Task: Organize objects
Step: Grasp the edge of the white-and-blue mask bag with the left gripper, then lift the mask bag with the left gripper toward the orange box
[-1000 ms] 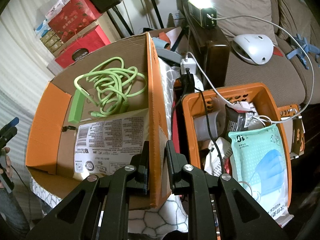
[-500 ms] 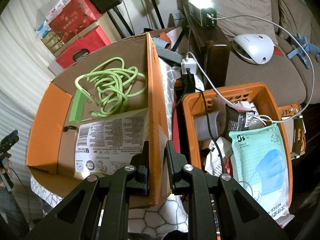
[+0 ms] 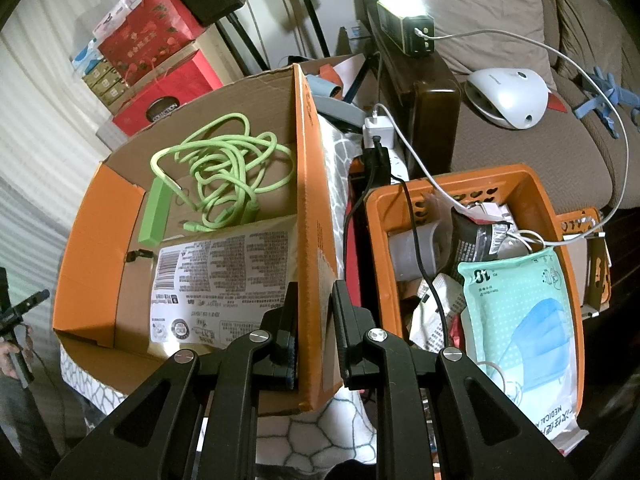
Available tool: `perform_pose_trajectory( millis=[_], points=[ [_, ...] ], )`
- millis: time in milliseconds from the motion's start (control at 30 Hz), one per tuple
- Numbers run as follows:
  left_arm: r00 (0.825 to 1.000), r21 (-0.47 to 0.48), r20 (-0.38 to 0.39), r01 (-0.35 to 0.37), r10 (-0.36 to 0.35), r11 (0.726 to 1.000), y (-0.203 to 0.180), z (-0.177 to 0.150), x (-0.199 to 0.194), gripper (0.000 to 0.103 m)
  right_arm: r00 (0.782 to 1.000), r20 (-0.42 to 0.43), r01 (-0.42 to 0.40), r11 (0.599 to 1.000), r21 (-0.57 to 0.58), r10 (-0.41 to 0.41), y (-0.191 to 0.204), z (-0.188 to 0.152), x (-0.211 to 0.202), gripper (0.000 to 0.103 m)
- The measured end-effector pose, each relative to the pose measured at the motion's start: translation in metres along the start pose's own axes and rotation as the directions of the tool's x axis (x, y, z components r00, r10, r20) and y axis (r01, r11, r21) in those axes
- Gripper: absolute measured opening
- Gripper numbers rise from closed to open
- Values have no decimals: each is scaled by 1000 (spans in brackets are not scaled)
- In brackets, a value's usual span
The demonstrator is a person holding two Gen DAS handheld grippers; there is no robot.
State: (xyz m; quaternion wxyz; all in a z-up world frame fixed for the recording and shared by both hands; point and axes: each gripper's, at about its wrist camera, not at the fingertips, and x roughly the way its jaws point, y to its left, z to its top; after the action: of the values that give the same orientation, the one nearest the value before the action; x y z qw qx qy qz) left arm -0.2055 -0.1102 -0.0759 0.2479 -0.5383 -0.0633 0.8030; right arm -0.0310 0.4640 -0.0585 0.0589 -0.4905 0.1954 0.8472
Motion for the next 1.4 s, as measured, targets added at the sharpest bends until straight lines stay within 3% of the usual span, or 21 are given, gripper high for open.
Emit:
perform_pose_trajectory(
  millis=[200,533,633,700,1000,1267,1400],
  points=[
    [991,-79,-19,133,-135,988,31,-11,11,102,1000,1,1,1000,-1,-1,0,0,0,16],
    [978,-86,-60,195,-201,977,32,-17,29,94,1000,0,7,1000,-3,-7,-1,-3,0,16],
    [960,-118,-57,266,-274,957,32,-17,31,83,1000,-1,6,1000,-2,-6,-1,-3,0,16],
    [947,-128,-65,306,-316,943,29,-17,34,82,1000,0,6,1000,-2,-6,-1,-4,0,16],
    [933,-73,-138,325,-332,943,-11,-27,45,82,1000,0,6,1000,-2,-6,-1,-3,0,17],
    [867,-155,-144,456,-477,876,-31,-51,55,81,1000,0,6,1000,-2,-6,-1,-3,0,17],
    [836,-191,-113,513,-537,837,-33,-57,60,74,1000,-1,9,1000,-4,-9,-1,-4,0,17]
  ],
)
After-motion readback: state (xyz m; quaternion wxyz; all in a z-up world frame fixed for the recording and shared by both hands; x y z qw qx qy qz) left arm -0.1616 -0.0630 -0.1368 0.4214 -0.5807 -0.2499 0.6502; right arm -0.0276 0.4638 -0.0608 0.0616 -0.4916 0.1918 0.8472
